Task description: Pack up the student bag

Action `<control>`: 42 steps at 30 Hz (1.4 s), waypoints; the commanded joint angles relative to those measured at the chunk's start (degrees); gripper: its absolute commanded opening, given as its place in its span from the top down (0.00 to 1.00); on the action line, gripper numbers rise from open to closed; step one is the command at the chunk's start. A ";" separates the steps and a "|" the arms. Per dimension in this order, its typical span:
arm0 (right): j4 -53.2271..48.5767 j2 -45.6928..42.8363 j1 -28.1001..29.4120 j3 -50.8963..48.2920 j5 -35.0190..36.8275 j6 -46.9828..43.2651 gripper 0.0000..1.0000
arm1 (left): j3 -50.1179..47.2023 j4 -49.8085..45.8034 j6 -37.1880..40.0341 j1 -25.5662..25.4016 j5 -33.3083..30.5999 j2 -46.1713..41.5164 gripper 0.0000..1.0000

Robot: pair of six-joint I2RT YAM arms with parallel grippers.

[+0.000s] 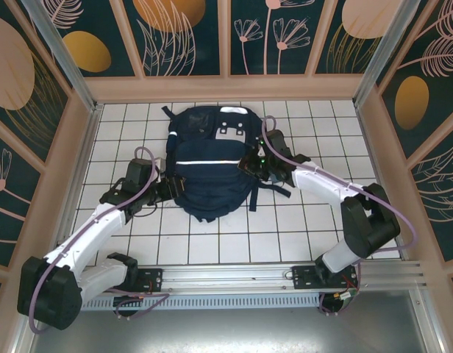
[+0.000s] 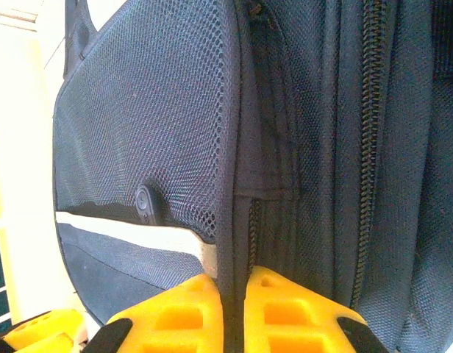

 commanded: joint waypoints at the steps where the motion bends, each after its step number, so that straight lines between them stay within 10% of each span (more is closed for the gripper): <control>1: 1.84 0.89 -0.18 2.36 -0.63 -2.39 0.92 | -0.82 5.81 3.37 -0.74 1.73 1.50 0.55; 12: 1.91 0.55 -2.35 1.51 -1.47 -2.42 0.93 | 2.25 6.26 5.05 -0.84 -3.78 8.10 0.53; 20: 1.60 0.63 -2.54 1.40 -1.03 -2.47 0.94 | 1.01 8.15 4.47 -0.84 -0.69 7.86 0.81; 25: -0.58 0.44 -2.94 1.73 2.05 -3.22 0.95 | 1.70 4.02 3.05 -0.84 -10.31 5.77 1.00; 36: -0.59 -0.60 -5.47 0.97 2.66 -4.19 0.95 | 2.90 1.55 -5.54 -0.78 -28.29 8.13 1.00; 42: -1.47 -2.01 -5.62 2.00 -0.10 -8.17 0.63 | 6.76 6.16 -5.78 -0.67 -21.52 14.74 1.00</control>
